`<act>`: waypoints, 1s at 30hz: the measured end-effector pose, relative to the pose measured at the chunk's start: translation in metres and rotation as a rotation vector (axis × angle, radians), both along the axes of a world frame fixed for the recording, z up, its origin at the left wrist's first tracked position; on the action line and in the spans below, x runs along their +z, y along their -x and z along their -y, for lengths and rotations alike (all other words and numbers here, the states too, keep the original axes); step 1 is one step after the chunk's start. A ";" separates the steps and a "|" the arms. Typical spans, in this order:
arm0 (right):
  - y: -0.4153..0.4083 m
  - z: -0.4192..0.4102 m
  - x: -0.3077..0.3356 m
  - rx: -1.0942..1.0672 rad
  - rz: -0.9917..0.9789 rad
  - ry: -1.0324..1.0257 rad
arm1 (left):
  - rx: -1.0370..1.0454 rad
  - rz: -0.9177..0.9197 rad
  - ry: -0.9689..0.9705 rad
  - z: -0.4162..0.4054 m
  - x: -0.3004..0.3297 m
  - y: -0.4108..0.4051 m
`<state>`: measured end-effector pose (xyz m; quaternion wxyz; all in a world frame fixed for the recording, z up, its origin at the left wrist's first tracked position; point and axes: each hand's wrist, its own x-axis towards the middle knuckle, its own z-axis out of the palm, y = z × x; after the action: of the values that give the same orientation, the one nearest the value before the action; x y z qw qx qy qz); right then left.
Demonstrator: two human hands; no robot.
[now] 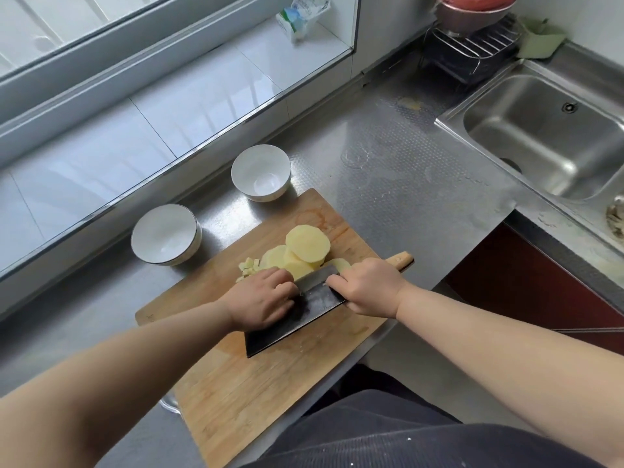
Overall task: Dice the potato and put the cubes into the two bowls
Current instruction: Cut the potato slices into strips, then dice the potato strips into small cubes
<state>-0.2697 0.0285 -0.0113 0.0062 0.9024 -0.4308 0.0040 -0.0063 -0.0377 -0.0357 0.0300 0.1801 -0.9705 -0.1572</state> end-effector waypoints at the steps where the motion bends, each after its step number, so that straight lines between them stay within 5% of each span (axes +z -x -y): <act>1: 0.001 0.002 0.001 -0.001 0.003 0.016 | 0.016 -0.007 0.027 0.003 0.000 -0.002; 15: 0.028 0.013 -0.010 0.038 0.126 0.047 | 0.289 0.214 0.149 0.024 -0.010 -0.010; 23: 0.027 0.023 -0.014 0.056 0.088 0.041 | 0.423 0.210 -0.193 0.015 0.015 0.022; 30: 0.023 0.018 -0.021 0.038 0.129 0.026 | 0.386 0.368 -0.219 0.012 0.008 0.025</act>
<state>-0.2931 0.0101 -0.0325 -0.0097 0.9081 -0.4131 0.0679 -0.0315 -0.0495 -0.0282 -0.1367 0.3892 -0.8846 -0.2174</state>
